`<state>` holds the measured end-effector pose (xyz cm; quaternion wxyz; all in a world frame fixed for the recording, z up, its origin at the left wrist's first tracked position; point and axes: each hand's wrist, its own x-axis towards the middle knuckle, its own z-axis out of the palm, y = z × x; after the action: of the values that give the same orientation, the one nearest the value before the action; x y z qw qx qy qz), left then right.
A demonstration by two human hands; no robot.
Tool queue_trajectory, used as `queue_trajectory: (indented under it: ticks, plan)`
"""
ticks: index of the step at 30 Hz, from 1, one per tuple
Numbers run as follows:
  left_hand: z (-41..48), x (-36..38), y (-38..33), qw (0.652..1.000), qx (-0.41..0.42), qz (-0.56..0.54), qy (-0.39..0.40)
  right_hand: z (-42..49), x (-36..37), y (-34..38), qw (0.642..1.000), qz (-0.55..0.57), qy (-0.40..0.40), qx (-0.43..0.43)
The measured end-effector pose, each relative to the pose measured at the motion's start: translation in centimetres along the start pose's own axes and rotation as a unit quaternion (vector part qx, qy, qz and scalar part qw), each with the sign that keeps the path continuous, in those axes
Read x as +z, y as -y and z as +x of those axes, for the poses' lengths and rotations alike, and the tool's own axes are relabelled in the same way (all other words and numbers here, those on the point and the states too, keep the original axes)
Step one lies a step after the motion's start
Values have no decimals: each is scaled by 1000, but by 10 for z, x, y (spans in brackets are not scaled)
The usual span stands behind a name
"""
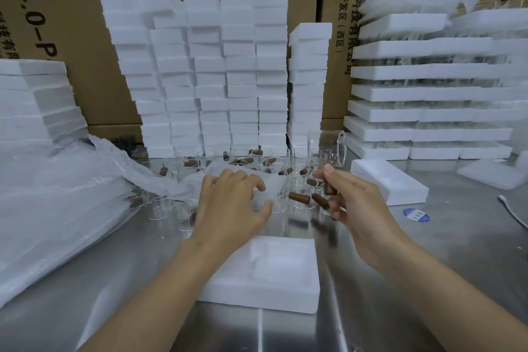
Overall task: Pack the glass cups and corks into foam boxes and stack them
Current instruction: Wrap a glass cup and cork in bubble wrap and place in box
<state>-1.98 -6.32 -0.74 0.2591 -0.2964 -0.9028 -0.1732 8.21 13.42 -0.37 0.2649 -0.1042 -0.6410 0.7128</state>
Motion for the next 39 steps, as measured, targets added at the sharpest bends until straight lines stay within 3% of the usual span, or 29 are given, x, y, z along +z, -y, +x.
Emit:
queue_trajectory:
  ticks: [5,12,17,26,30,34,39]
  plan:
    - [6,-1,6,997,-43,-32,-51,-1,0,-2,998,-60,28,1]
    - [3,3,7,998,-44,11,51,-1,1,-7,995,-78,54,4]
    - [3,-2,6,998,-62,-14,-10,-1,-1,-8,996,-73,56,0]
    - [1,-9,-2,973,-78,-172,-134,-9,5,-3,984,-133,117,-3]
    - [-3,-14,-9,956,-4,-215,-199,-11,9,-5,977,-160,140,-9]
    - [-8,-17,-19,943,159,-176,-233,-16,11,-1,973,-166,161,-11]
    - [-14,-9,-31,918,298,-126,-230,-13,5,-1,984,-65,152,67]
